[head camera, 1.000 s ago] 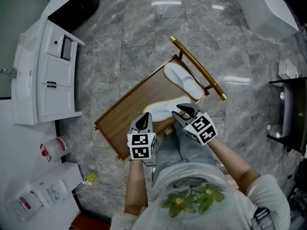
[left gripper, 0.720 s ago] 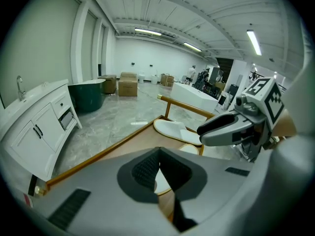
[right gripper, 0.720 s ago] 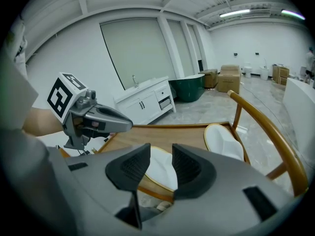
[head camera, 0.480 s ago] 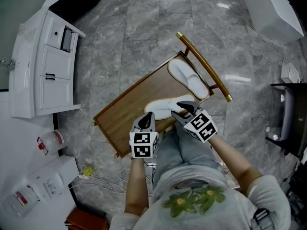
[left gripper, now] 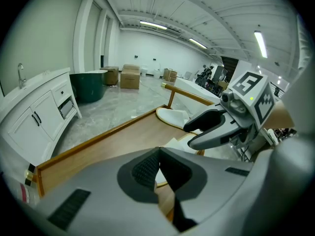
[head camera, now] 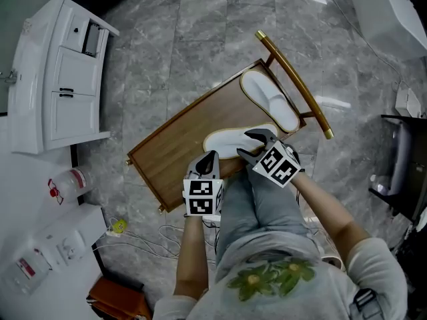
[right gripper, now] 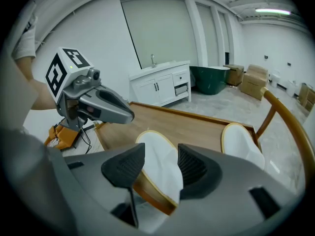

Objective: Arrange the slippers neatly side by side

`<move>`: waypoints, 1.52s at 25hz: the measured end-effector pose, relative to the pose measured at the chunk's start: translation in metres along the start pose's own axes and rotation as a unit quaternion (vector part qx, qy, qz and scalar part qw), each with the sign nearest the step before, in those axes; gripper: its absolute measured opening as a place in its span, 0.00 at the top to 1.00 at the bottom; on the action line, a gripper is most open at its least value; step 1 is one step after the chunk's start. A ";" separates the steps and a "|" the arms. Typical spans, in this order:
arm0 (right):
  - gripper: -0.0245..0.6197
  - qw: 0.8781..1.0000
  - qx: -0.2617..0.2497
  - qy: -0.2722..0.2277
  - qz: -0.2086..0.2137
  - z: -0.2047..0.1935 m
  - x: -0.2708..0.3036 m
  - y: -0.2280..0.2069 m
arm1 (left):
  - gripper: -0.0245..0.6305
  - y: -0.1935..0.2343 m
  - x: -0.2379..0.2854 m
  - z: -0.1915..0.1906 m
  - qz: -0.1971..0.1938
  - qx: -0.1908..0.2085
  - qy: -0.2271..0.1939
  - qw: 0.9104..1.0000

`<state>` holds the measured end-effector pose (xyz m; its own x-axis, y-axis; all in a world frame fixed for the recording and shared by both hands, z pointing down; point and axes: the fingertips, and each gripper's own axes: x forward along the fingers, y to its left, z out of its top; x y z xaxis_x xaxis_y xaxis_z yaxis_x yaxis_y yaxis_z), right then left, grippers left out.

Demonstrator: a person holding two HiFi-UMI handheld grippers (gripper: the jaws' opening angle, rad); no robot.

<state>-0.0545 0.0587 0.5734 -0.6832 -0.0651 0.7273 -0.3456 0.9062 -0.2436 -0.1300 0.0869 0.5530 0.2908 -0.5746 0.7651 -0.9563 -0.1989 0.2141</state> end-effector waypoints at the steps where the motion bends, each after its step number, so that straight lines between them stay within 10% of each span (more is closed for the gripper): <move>1: 0.66 1.000 -0.007 0.006 0.006 -0.002 0.004 0.001 | 0.94 0.000 0.001 -0.003 0.000 -0.002 0.002 1.000; 26: 0.65 0.977 -0.187 0.093 0.042 -0.029 0.058 -0.001 | 0.94 -0.004 0.020 -0.024 -0.009 -0.008 0.026 1.000; 38: 0.92 0.977 -0.192 0.088 0.028 -0.030 0.063 0.004 | 0.94 0.003 0.019 -0.025 -0.008 -0.011 0.023 1.000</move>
<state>-0.0796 0.0706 0.6374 -0.5604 0.0306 0.8277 -0.0209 0.9985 -0.0510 -0.1277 0.0959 0.5831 0.3046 -0.5343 0.7885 -0.9522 -0.1898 0.2393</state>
